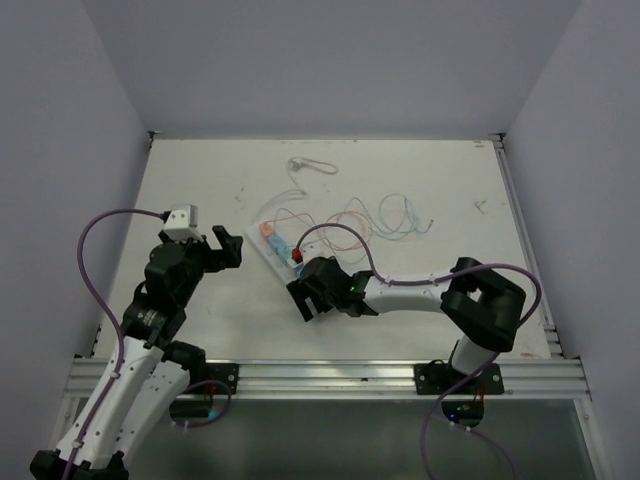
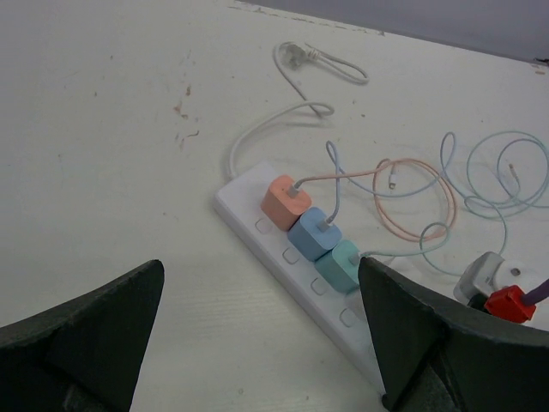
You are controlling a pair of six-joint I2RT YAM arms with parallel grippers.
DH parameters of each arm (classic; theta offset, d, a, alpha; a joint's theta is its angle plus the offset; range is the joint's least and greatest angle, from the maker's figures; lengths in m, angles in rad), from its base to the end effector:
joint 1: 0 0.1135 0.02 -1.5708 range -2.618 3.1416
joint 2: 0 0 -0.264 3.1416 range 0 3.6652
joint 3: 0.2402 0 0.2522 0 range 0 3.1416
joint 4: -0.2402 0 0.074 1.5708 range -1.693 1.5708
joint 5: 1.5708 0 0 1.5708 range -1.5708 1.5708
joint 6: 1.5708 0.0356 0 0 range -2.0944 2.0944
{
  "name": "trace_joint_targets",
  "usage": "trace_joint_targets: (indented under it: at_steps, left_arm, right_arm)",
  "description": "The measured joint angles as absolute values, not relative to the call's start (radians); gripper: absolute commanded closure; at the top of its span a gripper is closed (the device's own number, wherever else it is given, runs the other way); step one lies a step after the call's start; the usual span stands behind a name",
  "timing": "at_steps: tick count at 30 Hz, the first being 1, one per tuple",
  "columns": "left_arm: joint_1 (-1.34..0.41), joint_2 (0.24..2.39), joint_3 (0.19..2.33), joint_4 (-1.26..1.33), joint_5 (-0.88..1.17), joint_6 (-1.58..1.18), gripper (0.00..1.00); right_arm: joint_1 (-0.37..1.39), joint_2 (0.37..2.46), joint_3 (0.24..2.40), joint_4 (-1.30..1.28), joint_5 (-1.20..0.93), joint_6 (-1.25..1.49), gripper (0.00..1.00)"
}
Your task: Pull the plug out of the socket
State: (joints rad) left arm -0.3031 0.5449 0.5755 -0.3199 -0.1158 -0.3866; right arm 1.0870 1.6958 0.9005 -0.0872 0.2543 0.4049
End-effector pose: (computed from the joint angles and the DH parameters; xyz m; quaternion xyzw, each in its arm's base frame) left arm 0.1368 -0.0385 0.2866 -0.0680 0.7982 -0.1581 0.5773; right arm 0.1643 0.2934 0.1588 -0.2720 0.8943 0.1395 0.3268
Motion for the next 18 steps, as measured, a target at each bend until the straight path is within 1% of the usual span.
trace_joint_targets:
  at_steps: [8, 14, 17, 18]
  left_arm:
    - [-0.303, 0.494, 0.575, -0.368, -0.143, -0.459, 0.00]
    - [-0.303, 0.473, 0.575, -0.419, -0.142, -0.538, 0.01]
    - [-0.303, 0.472, 0.570, -0.436, -0.139, -0.586, 0.00]
    - [-0.303, 0.472, 0.564, -0.436, -0.138, -0.599, 0.00]
  right_arm:
    - [1.098, 1.646, 0.810, -0.019, 0.244, 0.398, 0.01]
    - [1.098, 1.636, 0.798, -0.012, 0.225, 0.377, 0.01]
    - [1.098, 1.636, 0.798, -0.012, 0.220, 0.373, 0.07]
    - [1.098, 1.636, 0.798, -0.012, 0.218, 0.371, 0.11]
